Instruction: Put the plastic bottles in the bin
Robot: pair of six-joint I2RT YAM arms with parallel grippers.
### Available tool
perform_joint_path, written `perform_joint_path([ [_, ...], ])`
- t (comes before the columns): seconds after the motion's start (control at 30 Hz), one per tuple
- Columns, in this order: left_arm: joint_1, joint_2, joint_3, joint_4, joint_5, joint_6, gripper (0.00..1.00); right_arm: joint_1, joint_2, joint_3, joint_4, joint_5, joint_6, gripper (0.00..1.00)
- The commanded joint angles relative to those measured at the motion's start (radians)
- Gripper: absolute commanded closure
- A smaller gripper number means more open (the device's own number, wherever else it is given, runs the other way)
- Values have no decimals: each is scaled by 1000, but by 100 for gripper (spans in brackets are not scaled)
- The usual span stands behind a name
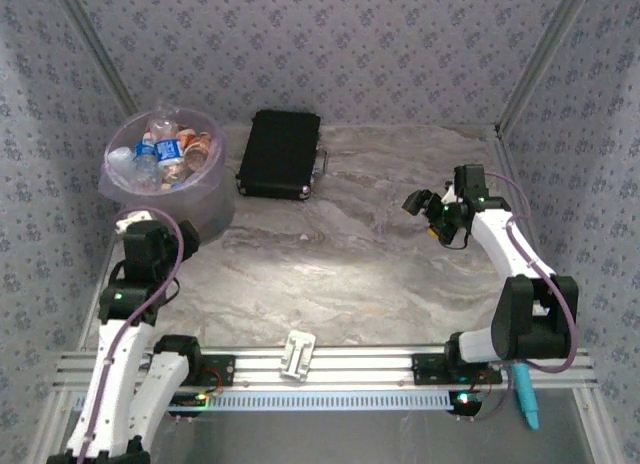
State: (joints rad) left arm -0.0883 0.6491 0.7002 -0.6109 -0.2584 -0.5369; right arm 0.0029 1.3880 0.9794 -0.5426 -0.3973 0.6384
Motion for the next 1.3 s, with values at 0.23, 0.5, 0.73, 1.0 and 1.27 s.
perform_joint_path([
  [0.23,19,213,-124,480,17,71,14,3,-38,4,8,-9,-53,11],
  [0.5,85,362,-158,714,91,168,16,6,-26,16,21,-14,-65,11],
  [0.73,99,554,-93,837,117,207,16,8,-23,26,30,7,-99,11],
  [1.0,113,746,22,924,152,279,16,8,-28,58,-3,30,-157,11],
  [1.27,115,727,18,912,154,352,14,9,-68,65,30,159,-299,0],
])
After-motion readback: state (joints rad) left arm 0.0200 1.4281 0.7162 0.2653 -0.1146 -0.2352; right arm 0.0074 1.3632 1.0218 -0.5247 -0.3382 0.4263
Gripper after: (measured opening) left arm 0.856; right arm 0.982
